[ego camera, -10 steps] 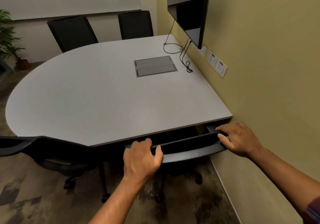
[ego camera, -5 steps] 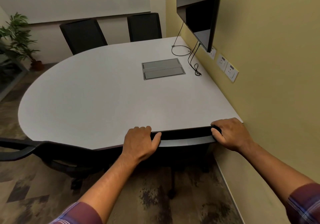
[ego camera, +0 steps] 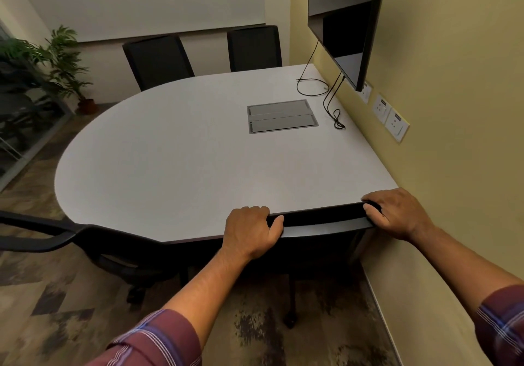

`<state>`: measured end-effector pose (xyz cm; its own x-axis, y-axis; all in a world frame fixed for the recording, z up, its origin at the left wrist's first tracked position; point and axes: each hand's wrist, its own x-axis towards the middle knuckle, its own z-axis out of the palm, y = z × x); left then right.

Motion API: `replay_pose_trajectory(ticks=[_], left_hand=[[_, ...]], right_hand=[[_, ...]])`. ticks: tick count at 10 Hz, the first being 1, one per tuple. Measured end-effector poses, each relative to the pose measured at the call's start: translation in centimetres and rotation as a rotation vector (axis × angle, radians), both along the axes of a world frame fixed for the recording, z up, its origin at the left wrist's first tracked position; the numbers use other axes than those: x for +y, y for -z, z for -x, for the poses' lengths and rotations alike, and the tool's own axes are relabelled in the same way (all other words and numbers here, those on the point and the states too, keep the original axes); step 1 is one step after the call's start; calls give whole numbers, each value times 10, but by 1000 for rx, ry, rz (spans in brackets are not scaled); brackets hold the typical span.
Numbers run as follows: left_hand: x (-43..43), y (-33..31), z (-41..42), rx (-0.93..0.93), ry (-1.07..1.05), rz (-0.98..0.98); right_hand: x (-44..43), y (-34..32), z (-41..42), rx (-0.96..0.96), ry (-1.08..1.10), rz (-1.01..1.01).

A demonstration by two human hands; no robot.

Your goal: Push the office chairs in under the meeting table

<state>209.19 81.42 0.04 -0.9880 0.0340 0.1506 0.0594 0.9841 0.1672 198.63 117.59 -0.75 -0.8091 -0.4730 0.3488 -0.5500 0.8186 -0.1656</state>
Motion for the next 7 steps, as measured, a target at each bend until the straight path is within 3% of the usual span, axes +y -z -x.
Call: replay_pose_trajectory(ticks=[3, 4, 6, 7], left_hand=[[-3, 2, -2, -29, 11, 5], [-12, -2, 9, -184, 50, 13], [-44, -16, 43, -521, 91, -109], [-65, -19, 54, -552, 102, -116]], right_hand=[[-11, -14, -5, -215, 100, -214], [-32, -21, -2, -405, 162, -234], [-91, -31, 11, -570, 185, -211], [-120, -31, 18, -603, 205, -225]])
